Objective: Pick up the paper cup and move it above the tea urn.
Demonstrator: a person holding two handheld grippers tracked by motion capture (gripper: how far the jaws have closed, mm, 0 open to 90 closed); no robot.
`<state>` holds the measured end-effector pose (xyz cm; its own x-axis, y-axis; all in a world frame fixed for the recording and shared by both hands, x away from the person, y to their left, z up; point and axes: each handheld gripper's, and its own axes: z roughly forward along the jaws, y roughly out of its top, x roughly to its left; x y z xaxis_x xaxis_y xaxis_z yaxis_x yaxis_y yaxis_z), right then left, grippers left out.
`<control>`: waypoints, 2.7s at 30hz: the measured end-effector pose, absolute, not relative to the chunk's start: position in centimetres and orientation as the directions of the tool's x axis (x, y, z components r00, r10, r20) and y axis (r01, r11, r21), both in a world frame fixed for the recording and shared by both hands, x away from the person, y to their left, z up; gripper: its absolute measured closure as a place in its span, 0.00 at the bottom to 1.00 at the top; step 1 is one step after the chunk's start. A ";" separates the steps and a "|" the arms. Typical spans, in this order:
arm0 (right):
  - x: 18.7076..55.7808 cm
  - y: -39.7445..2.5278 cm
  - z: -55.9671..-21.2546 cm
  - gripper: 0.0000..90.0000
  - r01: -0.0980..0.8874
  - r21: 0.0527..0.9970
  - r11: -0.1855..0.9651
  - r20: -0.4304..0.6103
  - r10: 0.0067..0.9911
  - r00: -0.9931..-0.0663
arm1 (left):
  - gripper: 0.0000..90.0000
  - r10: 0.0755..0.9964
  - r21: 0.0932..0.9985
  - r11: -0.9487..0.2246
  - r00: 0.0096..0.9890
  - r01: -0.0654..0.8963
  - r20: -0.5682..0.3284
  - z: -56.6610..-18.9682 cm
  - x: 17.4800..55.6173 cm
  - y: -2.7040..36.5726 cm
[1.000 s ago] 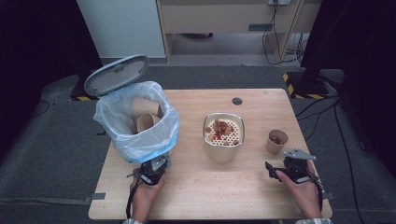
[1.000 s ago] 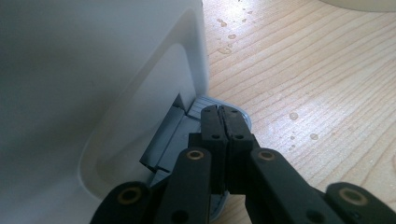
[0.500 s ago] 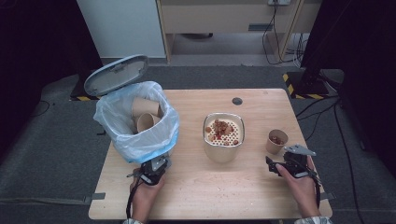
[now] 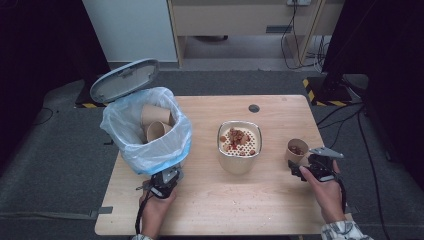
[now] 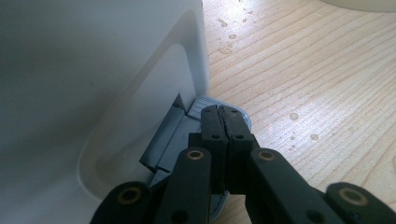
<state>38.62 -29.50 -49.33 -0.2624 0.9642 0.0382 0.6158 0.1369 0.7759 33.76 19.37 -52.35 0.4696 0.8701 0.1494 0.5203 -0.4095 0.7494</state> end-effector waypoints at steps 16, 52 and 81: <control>41.7 -29.1 -51.0 0.10 0.587 0.803 0.104 0.059 0.966 -0.252 | 0.98 0.870 0.751 -0.405 0.471 0.522 0.142 -52.3 33.8 19.4; 42.2 -28.8 -48.5 0.35 0.482 0.842 0.241 -0.038 0.919 -0.393 | 0.98 0.873 0.753 -0.398 0.470 0.524 0.134 -52.4 33.8 19.5; 45.4 -29.4 -40.8 0.36 0.410 0.848 0.336 -0.110 0.868 -0.484 | 0.98 0.872 0.753 -0.399 0.470 0.523 0.135 -52.4 33.8 19.5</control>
